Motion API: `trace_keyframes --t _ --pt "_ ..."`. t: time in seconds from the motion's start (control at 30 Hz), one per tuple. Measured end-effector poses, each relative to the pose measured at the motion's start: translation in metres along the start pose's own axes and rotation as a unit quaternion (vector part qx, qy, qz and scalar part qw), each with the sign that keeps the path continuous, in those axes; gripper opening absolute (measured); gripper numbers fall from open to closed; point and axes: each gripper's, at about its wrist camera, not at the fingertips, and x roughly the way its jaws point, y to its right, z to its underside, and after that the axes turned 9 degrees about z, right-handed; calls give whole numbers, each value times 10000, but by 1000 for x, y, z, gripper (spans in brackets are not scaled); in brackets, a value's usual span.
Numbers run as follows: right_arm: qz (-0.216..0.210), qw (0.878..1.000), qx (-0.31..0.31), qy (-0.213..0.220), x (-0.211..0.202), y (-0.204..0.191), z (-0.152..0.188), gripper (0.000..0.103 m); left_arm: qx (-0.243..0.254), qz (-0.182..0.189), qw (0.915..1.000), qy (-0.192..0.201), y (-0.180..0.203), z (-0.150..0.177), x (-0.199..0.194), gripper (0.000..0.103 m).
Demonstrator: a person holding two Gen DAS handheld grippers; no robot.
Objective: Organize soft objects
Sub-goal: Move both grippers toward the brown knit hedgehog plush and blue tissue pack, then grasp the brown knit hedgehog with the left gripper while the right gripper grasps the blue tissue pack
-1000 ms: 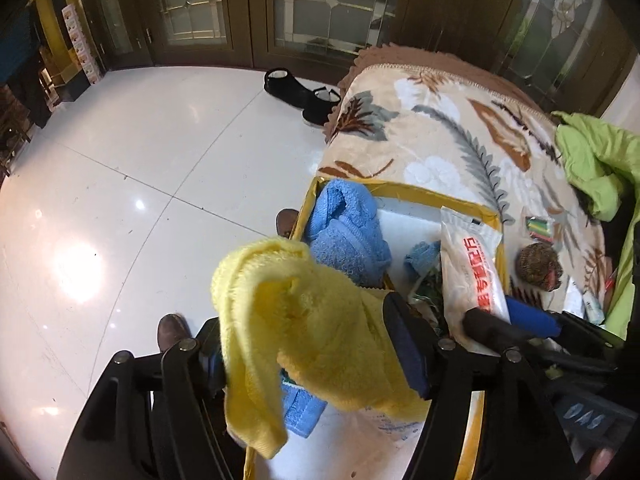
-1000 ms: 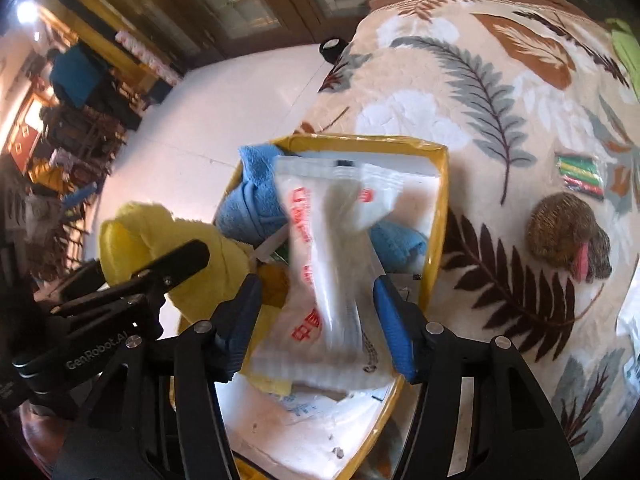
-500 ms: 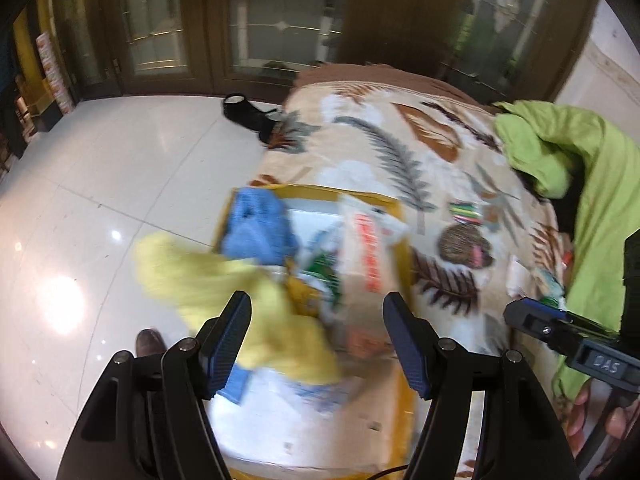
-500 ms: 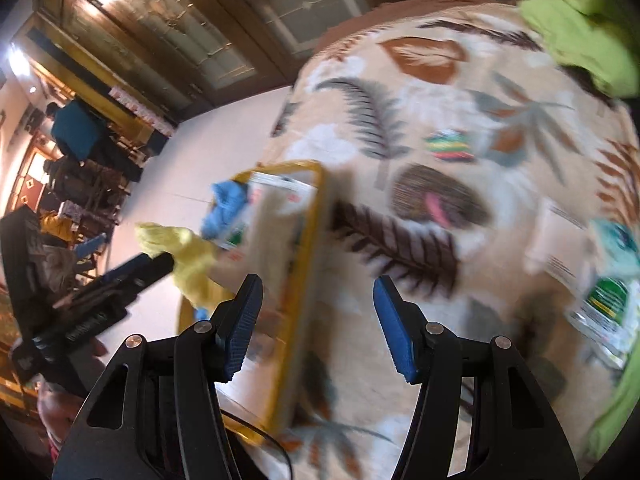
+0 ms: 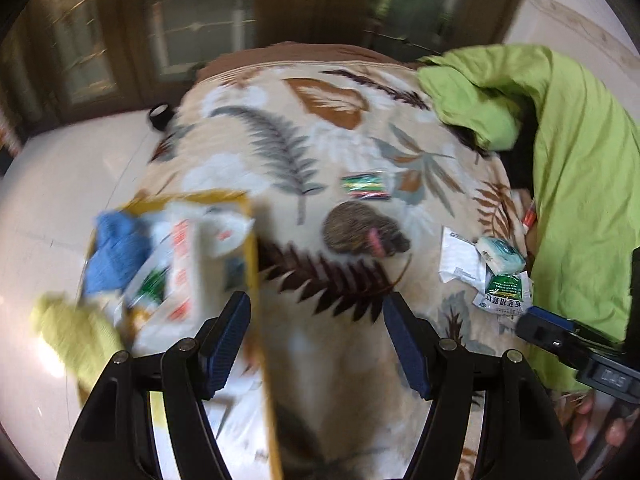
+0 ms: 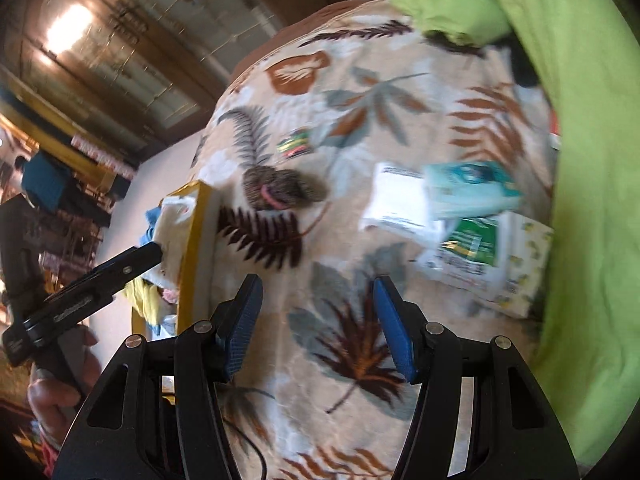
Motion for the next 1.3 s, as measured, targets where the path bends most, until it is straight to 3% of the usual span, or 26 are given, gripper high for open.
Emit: trace_keyframes --t 0.33,0.43,0.6,0.7,0.97,1.0,1.1,1.3 --pt "53 9996 265 -2 -1 29 -7 58 1532 -7 9881 -106 27 -26 67 69" --pt "51 9995 312 -76 3 34 -9 58 1683 -166 9851 -307 23 -32 84 69" --pt "100 9990 413 -120 10 42 -15 58 1886 137 9801 -607 22 -36 102 69" --pt "140 9987 470 -156 15 46 -20 58 2108 32 9746 -762 30 -36 116 70" --pt "476 9984 239 -191 27 50 -37 58 1728 190 9792 -1042 26 -32 129 71" --pt "518 9984 112 -176 28 48 -40 58 1708 191 9787 -1125 25 -28 131 64" --pt "568 9972 -467 -129 29 40 -50 58 1693 127 9798 -1060 24 -22 129 62" --pt "677 9833 -1657 -319 40 21 -48 58 1112 258 9886 -978 18 -26 124 58"
